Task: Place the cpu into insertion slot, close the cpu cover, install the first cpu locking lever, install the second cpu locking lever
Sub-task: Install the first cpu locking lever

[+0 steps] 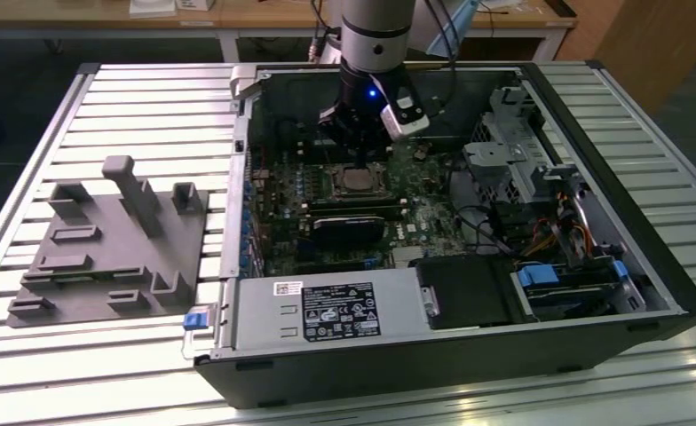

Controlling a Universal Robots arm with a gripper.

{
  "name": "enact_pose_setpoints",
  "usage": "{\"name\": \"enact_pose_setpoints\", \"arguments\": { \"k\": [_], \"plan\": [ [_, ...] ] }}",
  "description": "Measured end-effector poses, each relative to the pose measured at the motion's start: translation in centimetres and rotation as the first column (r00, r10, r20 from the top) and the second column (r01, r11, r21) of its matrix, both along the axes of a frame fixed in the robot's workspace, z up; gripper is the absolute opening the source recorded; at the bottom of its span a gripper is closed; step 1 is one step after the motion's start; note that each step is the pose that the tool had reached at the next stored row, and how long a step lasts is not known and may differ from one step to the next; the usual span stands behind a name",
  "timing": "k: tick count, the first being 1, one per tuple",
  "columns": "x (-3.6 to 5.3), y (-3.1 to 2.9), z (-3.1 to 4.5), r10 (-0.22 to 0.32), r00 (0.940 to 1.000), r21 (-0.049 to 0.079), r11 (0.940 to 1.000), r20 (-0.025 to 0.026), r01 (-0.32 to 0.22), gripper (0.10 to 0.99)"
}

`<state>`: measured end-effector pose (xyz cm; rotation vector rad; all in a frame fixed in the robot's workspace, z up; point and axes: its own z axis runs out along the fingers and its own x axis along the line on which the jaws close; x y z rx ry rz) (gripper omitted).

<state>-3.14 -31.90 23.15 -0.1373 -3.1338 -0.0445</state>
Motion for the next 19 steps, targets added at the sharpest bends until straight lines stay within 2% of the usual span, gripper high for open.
{"name": "enact_pose_setpoints", "arguments": {
  "k": [4,11,19],
  "plan": [
    [0.0,-0.01,0.1,0.0,1.0,-0.001,1.0,-0.0003,0.0,0.106],
    [0.0,0.0,1.02,0.0,1.0,-0.001,1.0,-0.0001,0.0,0.106],
    [-0.24,0.0,1.04,0.0,1.0,-0.001,1.0,0.0,0.0,0.106]
  ]
}}
